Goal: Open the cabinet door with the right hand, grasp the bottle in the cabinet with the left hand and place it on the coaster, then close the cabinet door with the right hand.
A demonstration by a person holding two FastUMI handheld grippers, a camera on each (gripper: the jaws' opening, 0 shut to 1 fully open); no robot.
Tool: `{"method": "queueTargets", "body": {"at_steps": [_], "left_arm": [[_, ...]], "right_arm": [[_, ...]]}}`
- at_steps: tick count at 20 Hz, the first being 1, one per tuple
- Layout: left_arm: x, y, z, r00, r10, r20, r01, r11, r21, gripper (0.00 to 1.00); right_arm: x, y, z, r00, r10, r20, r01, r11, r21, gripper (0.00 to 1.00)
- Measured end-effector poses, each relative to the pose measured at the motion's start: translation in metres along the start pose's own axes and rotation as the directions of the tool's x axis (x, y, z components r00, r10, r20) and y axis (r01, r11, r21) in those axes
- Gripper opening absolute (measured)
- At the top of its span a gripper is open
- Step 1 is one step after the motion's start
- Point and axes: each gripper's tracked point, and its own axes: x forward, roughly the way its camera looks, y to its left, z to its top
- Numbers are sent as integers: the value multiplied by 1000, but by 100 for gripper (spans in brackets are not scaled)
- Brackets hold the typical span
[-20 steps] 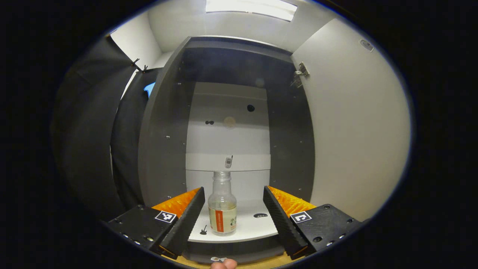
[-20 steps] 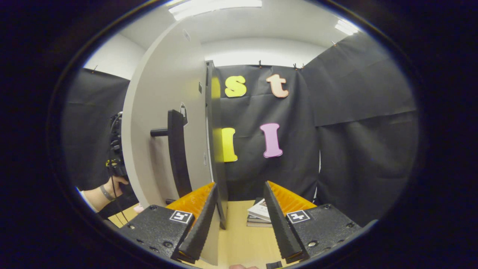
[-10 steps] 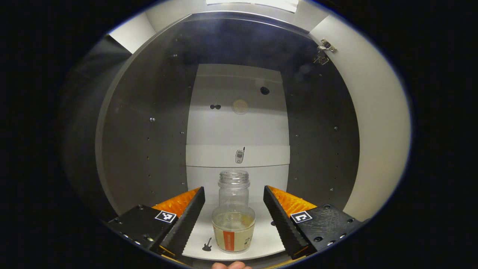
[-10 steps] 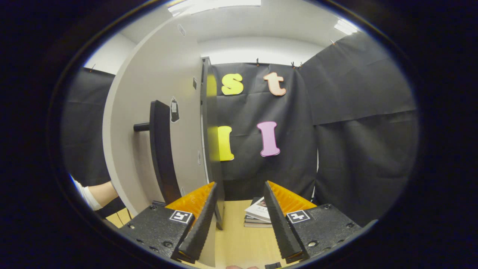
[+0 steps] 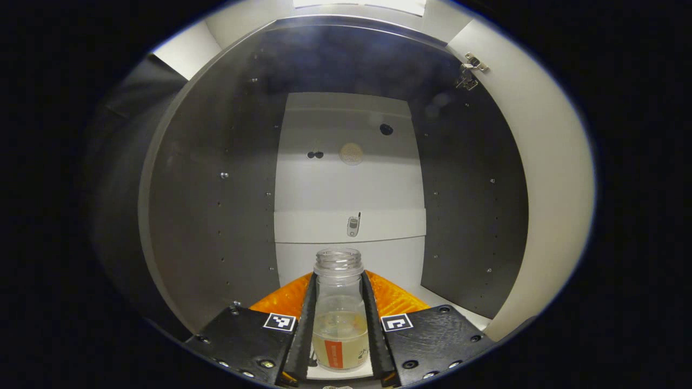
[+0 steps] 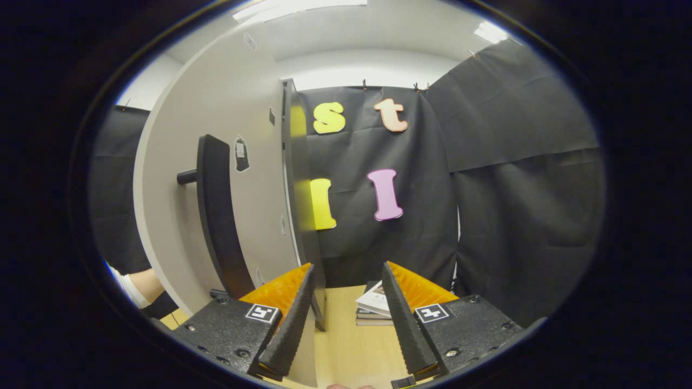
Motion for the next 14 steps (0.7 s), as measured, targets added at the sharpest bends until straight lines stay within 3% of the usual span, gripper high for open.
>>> {"method": "queueTargets", "body": {"at_steps": [7,14], "left_arm": [[-111,24,-7,998,16,57,-18,999,26,42],[-211,90,-113,973,229,17,-229,967,109,42]], "right_arm": [[-1,1,-3,1000,-16,11,16,999,-33,77],[-9,3,8,998,-15,58,15,1000,5,78]]}}
